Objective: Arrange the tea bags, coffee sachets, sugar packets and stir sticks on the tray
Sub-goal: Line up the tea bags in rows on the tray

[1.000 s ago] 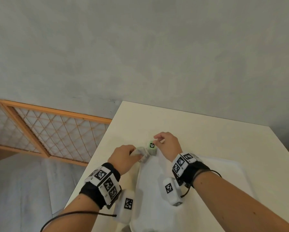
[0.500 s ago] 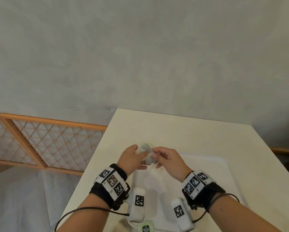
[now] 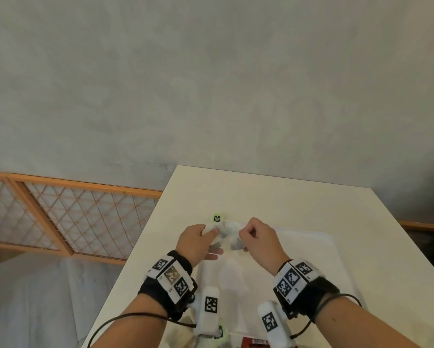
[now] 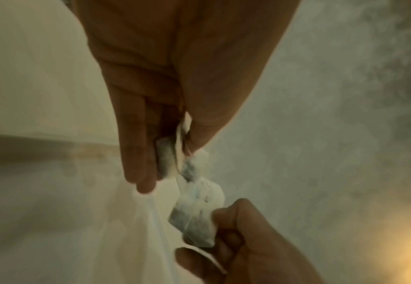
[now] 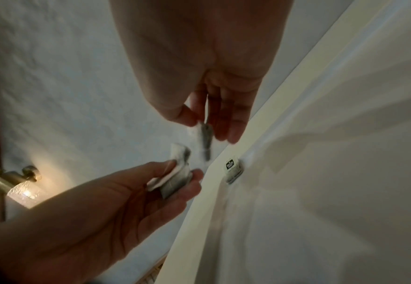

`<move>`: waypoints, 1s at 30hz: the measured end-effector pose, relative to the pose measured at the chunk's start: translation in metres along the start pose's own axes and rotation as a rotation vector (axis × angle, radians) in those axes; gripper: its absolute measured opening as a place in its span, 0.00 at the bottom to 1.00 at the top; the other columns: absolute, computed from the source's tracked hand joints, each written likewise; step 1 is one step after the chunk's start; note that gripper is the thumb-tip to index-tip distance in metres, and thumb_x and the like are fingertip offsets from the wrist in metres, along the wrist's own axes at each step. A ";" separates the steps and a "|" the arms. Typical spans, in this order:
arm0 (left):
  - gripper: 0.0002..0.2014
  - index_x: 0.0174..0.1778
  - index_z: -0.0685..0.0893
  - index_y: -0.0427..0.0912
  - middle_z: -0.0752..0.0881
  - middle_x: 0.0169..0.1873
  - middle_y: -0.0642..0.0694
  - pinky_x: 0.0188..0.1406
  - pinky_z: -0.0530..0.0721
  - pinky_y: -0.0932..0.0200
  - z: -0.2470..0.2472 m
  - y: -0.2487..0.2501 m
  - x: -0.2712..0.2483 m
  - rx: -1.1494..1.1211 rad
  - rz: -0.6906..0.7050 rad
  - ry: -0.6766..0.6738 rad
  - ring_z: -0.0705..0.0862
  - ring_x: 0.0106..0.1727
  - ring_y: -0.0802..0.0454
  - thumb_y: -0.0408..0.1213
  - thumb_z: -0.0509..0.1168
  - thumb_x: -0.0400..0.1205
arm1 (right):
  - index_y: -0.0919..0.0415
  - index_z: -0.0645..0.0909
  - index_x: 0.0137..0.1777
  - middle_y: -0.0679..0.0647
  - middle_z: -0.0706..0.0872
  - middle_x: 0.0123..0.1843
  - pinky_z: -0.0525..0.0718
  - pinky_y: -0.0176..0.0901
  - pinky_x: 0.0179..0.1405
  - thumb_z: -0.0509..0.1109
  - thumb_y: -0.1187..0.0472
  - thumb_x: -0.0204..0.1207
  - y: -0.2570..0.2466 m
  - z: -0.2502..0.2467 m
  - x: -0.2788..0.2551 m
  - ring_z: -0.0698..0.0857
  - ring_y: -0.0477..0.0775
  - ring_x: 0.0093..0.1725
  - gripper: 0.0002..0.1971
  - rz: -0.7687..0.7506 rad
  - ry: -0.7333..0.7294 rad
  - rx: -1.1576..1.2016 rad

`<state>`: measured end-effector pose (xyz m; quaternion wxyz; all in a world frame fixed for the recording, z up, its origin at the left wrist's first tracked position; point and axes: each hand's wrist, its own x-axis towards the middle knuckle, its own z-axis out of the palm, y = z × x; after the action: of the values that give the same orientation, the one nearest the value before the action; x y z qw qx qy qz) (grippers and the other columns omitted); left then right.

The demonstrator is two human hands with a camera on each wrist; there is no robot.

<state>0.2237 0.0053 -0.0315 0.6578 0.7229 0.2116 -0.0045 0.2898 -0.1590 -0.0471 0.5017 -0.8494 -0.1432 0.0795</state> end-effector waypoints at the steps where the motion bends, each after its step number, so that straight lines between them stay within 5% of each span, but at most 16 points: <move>1: 0.09 0.40 0.82 0.39 0.88 0.39 0.38 0.35 0.90 0.51 -0.001 -0.002 0.002 0.090 0.013 0.051 0.92 0.37 0.43 0.37 0.63 0.85 | 0.61 0.75 0.37 0.51 0.80 0.32 0.81 0.48 0.38 0.67 0.62 0.76 0.000 0.000 0.000 0.78 0.50 0.32 0.08 -0.016 0.034 -0.051; 4: 0.08 0.45 0.83 0.39 0.89 0.39 0.42 0.33 0.91 0.52 0.003 -0.007 0.004 0.409 0.062 0.102 0.91 0.33 0.48 0.38 0.61 0.83 | 0.63 0.75 0.37 0.54 0.81 0.33 0.77 0.45 0.34 0.68 0.61 0.74 -0.002 0.004 -0.003 0.76 0.49 0.32 0.07 -0.072 0.037 -0.177; 7: 0.09 0.46 0.84 0.42 0.90 0.37 0.43 0.36 0.91 0.48 0.015 -0.010 0.002 0.480 0.104 0.047 0.91 0.32 0.50 0.38 0.59 0.82 | 0.58 0.73 0.36 0.50 0.80 0.33 0.74 0.41 0.32 0.68 0.61 0.74 -0.001 0.016 -0.010 0.75 0.47 0.30 0.08 -0.154 -0.056 -0.267; 12: 0.11 0.45 0.86 0.40 0.91 0.39 0.42 0.38 0.91 0.51 0.024 -0.013 0.005 0.243 0.142 0.065 0.91 0.37 0.50 0.38 0.60 0.84 | 0.53 0.75 0.36 0.44 0.78 0.36 0.71 0.31 0.31 0.68 0.60 0.77 0.002 0.019 -0.010 0.75 0.44 0.29 0.08 -0.249 -0.018 -0.268; 19: 0.11 0.50 0.88 0.36 0.91 0.38 0.42 0.35 0.89 0.58 0.028 -0.013 0.016 -0.104 0.070 0.062 0.91 0.37 0.50 0.41 0.65 0.85 | 0.54 0.84 0.41 0.43 0.81 0.42 0.74 0.32 0.39 0.68 0.62 0.80 0.005 0.013 0.001 0.77 0.41 0.35 0.07 -0.353 -0.034 -0.267; 23: 0.09 0.52 0.87 0.35 0.90 0.38 0.40 0.34 0.90 0.56 0.024 -0.014 0.026 -0.126 0.052 0.077 0.88 0.33 0.48 0.33 0.62 0.86 | 0.51 0.86 0.45 0.46 0.84 0.47 0.83 0.36 0.40 0.73 0.68 0.76 0.013 0.010 0.011 0.82 0.48 0.35 0.09 -0.252 0.122 -0.006; 26: 0.09 0.53 0.87 0.34 0.90 0.39 0.37 0.34 0.89 0.56 0.025 -0.017 0.034 -0.085 0.050 0.049 0.87 0.32 0.48 0.34 0.62 0.85 | 0.52 0.84 0.54 0.49 0.82 0.51 0.86 0.38 0.36 0.73 0.62 0.78 0.017 0.012 0.020 0.84 0.48 0.32 0.07 -0.096 0.084 0.076; 30: 0.10 0.52 0.86 0.35 0.90 0.39 0.38 0.29 0.87 0.57 0.022 -0.027 0.041 -0.001 0.036 0.046 0.88 0.30 0.49 0.35 0.62 0.86 | 0.60 0.85 0.43 0.52 0.85 0.39 0.81 0.34 0.30 0.72 0.61 0.79 0.026 0.016 0.032 0.82 0.47 0.27 0.05 0.014 0.033 0.116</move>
<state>0.2589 -0.0016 -0.0717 0.6532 0.7260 0.2137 0.0239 0.3196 -0.1473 -0.0772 0.5519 -0.8211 -0.1240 0.0770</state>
